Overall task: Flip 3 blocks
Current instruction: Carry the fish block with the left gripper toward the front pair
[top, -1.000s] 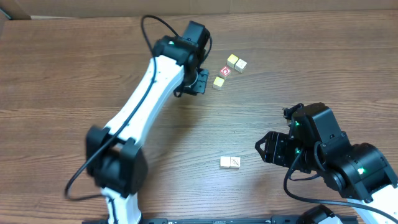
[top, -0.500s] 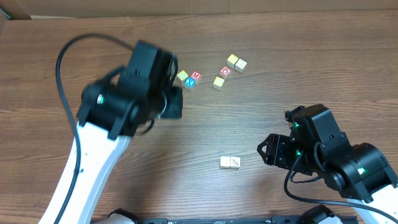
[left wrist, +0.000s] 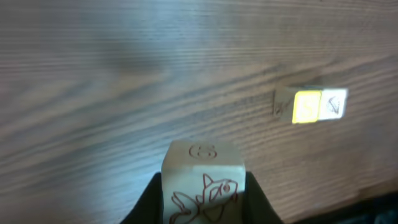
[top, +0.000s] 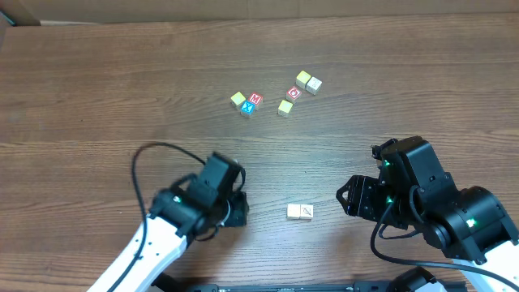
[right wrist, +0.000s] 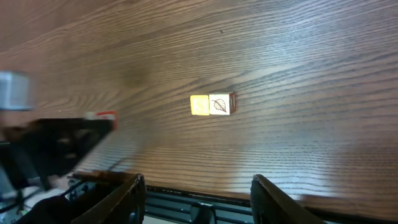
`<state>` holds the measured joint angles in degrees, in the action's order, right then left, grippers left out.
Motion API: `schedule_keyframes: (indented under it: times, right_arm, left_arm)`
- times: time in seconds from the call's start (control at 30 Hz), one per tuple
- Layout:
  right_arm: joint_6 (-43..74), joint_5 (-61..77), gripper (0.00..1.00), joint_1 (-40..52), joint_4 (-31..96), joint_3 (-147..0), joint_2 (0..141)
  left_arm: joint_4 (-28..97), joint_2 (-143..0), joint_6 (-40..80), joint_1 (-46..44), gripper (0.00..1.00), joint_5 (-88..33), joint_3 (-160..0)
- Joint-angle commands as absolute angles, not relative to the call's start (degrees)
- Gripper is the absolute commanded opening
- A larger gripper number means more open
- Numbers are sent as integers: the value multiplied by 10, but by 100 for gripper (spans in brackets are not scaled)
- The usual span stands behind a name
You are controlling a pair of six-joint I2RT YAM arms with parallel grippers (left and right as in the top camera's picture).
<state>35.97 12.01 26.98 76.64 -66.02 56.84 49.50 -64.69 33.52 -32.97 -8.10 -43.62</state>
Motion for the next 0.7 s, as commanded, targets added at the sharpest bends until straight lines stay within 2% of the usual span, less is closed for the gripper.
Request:
schedule_keyframes:
  times: [0.0,0.2,0.67]
  right_arm:
    - [355,116,55,267,767,-676,564]
    - [355,116,56,267,769,-676,564]
    - [355,116,55,267,774,-676,564]
  left_arm:
    - [422,-648,363,-341,4,-149,-369]
    - [320,-675,381,-344,4,-169,-307]
    - [156,-815,408,-366,4,-228,-304]
